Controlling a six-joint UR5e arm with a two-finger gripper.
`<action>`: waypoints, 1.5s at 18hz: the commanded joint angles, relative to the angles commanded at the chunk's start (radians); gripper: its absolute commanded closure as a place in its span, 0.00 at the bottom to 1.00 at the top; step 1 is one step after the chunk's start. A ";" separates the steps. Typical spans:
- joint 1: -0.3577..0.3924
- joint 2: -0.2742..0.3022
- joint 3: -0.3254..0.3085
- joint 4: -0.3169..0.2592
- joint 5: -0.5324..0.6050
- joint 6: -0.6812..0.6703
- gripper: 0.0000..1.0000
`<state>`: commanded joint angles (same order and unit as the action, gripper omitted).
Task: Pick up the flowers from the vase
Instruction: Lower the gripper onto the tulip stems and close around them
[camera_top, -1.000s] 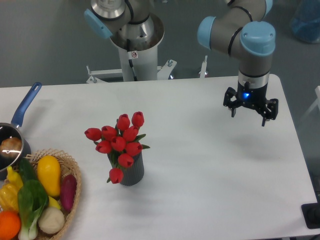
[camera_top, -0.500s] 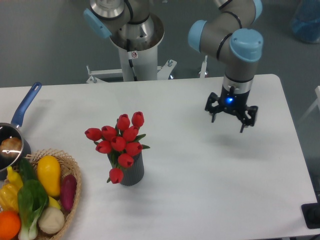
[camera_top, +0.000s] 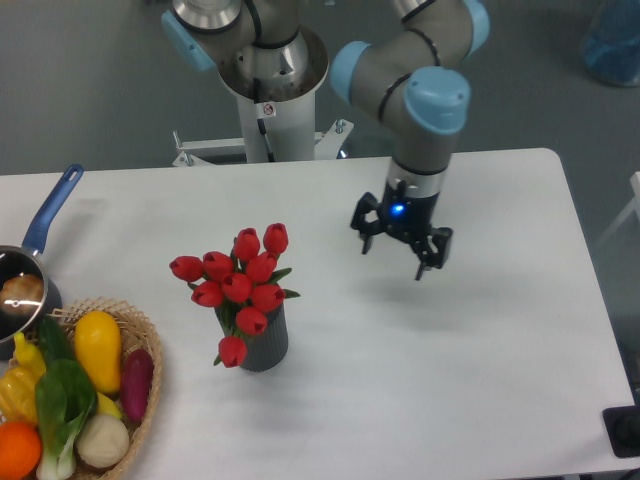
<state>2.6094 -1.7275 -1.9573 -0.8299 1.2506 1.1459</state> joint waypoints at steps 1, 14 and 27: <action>0.000 0.018 -0.009 -0.002 -0.055 0.002 0.00; -0.063 0.071 -0.035 0.005 -0.484 0.000 0.00; -0.029 0.063 -0.022 0.005 -0.560 0.012 1.00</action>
<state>2.5801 -1.6645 -1.9789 -0.8253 0.6902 1.1582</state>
